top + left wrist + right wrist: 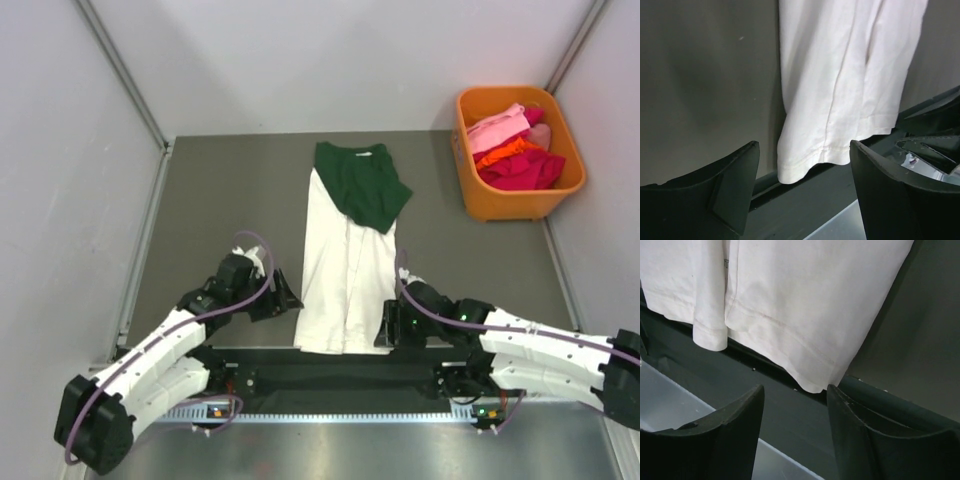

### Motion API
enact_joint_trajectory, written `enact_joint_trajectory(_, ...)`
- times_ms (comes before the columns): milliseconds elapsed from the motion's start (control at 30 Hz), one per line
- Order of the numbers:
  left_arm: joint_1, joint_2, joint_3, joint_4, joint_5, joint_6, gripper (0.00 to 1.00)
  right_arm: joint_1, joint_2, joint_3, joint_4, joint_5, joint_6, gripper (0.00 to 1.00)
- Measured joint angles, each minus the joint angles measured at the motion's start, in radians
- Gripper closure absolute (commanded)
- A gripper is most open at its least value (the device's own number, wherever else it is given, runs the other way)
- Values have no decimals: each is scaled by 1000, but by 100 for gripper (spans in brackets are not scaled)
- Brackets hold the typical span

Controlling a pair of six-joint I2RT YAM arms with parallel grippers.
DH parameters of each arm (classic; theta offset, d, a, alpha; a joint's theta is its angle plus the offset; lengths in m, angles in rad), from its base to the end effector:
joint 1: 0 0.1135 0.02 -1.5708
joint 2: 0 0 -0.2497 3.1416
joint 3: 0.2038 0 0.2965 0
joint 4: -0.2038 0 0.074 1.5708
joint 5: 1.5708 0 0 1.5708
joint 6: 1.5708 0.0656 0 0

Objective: Fold and stack the t-shirts
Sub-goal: Fold the tshirt

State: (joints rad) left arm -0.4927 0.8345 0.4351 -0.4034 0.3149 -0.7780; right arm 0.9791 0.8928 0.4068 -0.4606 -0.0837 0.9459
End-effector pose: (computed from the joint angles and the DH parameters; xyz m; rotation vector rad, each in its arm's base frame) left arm 0.2000 -0.1304 0.1428 -0.2001 2.5414 -0.9351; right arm 0.1235 0.1936 0.1123 -0.0826 2.7421 0.7919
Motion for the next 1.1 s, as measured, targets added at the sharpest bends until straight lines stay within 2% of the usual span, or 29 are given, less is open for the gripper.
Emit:
enact_joint_trajectory(133,-33,2,-37,-24,-36,-36,24,49,0,-12,-3,34,54,48)
enact_joint_trajectory(367,-97,56,-100,18,-43,-86,28,53,15,-20,-8,101,79,45)
enact_joint_trajectory(567,-165,124,-102,97,-36,-119,41,53,27,-20,-15,133,79,51)
enact_joint_trajectory(667,-188,142,-103,116,-39,-129,44,53,68,-20,-8,131,77,62)
enact_joint_trajectory(767,-206,159,-103,135,-40,-140,47,53,92,-20,10,122,73,79)
enact_joint_trajectory(833,-215,166,-103,144,-41,-144,50,53,102,-20,15,116,71,85)
enact_joint_trajectory(867,-221,170,-103,147,-42,-146,55,53,103,-20,15,116,68,90)
enact_joint_trajectory(900,-229,174,-103,151,-45,-152,58,53,102,-20,14,116,67,100)
enact_joint_trajectory(967,-242,181,-106,153,-45,-159,65,53,95,-20,7,117,66,100)
enact_joint_trajectory(1100,-262,192,-110,164,-44,-171,71,53,48,-19,-17,124,64,100)
